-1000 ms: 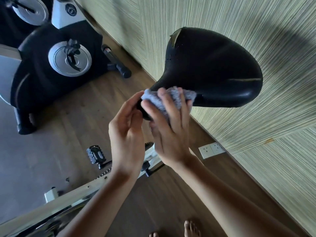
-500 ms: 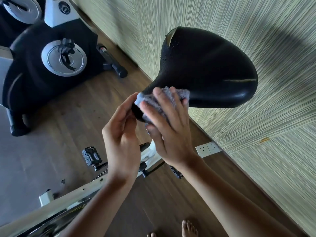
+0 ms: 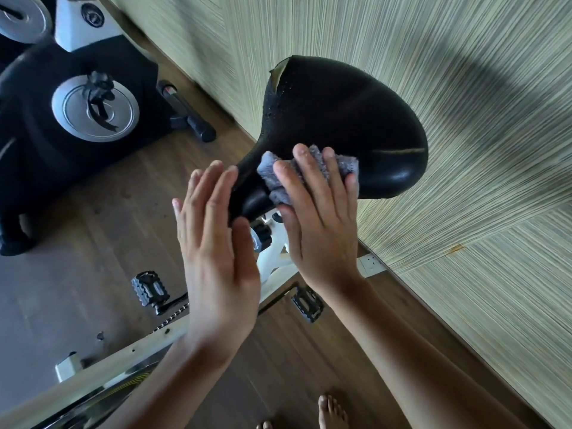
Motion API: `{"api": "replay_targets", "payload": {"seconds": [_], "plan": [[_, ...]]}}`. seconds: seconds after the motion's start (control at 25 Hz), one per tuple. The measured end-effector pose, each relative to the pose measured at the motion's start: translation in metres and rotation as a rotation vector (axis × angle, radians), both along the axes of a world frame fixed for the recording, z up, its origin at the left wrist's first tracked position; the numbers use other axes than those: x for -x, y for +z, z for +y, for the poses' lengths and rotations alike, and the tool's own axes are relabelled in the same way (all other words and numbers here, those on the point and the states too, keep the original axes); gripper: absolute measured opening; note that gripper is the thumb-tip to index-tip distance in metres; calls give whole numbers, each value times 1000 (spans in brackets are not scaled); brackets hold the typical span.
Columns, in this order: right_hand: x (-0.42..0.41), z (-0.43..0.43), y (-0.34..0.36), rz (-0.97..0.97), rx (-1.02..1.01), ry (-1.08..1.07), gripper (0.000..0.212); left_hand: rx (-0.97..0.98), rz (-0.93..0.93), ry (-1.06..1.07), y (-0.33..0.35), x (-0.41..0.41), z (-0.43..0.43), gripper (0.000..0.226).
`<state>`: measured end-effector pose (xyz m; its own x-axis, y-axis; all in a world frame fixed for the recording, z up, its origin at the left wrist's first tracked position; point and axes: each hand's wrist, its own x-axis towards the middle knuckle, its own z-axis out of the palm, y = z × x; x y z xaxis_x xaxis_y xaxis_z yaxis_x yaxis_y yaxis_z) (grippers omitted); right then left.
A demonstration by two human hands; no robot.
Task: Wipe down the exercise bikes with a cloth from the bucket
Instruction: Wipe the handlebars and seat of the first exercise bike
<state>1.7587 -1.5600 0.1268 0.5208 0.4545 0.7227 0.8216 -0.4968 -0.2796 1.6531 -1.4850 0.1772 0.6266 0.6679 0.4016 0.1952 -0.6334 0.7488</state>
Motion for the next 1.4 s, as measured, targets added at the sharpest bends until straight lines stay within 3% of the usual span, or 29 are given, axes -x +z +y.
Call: {"api": "replay_targets", "payload": {"seconds": [0.12,0.28,0.36,0.44,0.6,0.76,0.92,1.04,1.2,1.4], "plan": [[-23,-35,-5,-14,19,-116,41,-302,152,-92,0,-4,-10,53],[-22,-44,-2,218,-238,-161,41,-402,310,-120,-6,-6,-8,66],[-12,-35,0,222,-180,-113,43,-428,331,-114,-9,-7,-9,69],[-20,-43,4,129,-76,-52,42,-439,337,-107,-9,-8,-10,72],[-38,-57,12,323,-369,-94,43,-443,335,-81,-9,-10,-11,74],[-36,-65,7,229,-177,37,42,-473,349,-101,-5,-18,-26,72],[-42,-70,16,504,-415,-15,45,-485,358,-161,0,-42,-45,73],[-41,-79,19,483,-329,95,48,-458,362,-169,1,-57,-55,74],[-48,-89,36,762,-424,112,45,-366,343,-141,-3,-64,-65,79],[-61,-90,55,899,-420,45,44,-275,370,-161,7,-70,-71,76]]}}
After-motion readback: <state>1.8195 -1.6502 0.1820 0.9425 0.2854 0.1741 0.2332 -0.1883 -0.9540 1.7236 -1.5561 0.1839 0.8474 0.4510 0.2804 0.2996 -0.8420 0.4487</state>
